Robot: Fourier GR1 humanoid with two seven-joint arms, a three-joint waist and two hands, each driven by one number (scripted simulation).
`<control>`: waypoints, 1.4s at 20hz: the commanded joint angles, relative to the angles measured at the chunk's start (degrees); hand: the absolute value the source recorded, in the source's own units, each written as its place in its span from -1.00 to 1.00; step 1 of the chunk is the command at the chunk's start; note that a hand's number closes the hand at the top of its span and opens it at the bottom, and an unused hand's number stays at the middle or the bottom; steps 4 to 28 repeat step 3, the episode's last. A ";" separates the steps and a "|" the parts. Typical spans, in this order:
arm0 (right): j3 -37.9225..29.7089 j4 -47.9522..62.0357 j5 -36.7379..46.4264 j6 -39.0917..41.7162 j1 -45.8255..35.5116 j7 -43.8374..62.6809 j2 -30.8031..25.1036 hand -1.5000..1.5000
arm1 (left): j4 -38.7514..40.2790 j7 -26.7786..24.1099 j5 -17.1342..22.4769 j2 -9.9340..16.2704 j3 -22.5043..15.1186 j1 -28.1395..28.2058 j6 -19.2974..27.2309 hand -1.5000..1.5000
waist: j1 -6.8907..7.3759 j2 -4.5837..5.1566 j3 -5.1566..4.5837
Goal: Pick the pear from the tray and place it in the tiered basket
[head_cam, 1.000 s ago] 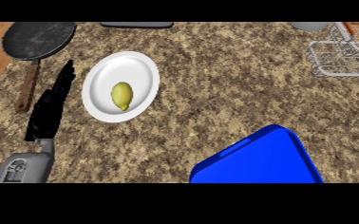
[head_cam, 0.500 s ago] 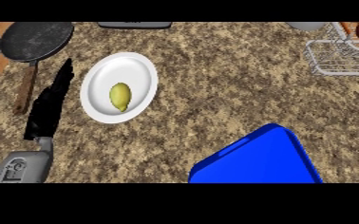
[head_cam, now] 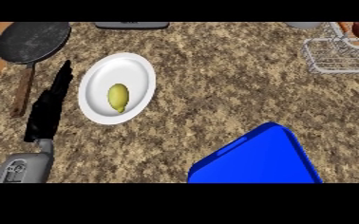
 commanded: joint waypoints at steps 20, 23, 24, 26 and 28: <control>-4.87 2.85 -4.91 4.95 8.59 -7.85 -3.00 -1.00 | 2.47 -0.74 0.16 -0.14 1.16 -2.02 0.02 0.00 | -0.18 0.14 0.09; -4.87 2.85 -4.91 4.95 8.59 -7.85 -3.00 -1.00 | 2.47 -0.74 0.16 -0.14 1.16 -2.02 0.02 0.00 | -0.18 0.14 0.09; -4.87 2.85 -4.91 4.95 8.59 -7.85 -3.00 -1.00 | 2.47 -0.74 0.16 -0.14 1.16 -2.02 0.02 0.00 | -0.18 0.14 0.09; -4.87 2.85 -4.91 4.95 8.59 -7.85 -3.00 -1.00 | 2.47 -0.74 0.16 -0.14 1.16 -2.02 0.02 0.00 | -0.18 0.14 0.09; -4.87 2.85 -4.91 4.95 8.59 -7.85 -3.00 -1.00 | 2.47 -0.74 0.16 -0.14 1.16 -2.02 0.02 0.00 | -0.18 0.14 0.09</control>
